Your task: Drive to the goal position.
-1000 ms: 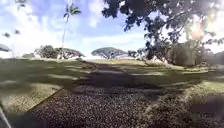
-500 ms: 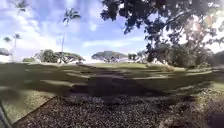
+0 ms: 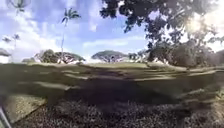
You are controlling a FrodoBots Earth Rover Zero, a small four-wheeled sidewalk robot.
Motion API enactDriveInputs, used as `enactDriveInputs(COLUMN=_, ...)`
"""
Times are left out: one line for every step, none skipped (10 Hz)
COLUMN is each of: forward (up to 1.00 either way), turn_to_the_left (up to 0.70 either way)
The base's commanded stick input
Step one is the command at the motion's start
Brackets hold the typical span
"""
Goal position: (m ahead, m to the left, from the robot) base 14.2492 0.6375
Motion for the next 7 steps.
enactDriveInputs(forward=0.70, turn_to_the_left=0.35)
enactDriveInputs(forward=0.70, turn_to_the_left=0.17)
enactDriveInputs(forward=0.70, turn_to_the_left=0.00)
enactDriveInputs(forward=0.70, turn_to_the_left=0.00)
enactDriveInputs(forward=0.70, turn_to_the_left=0.00)
enactDriveInputs(forward=0.70, turn_to_the_left=0.00)
enactDriveInputs(forward=0.70, turn_to_the_left=0.00)
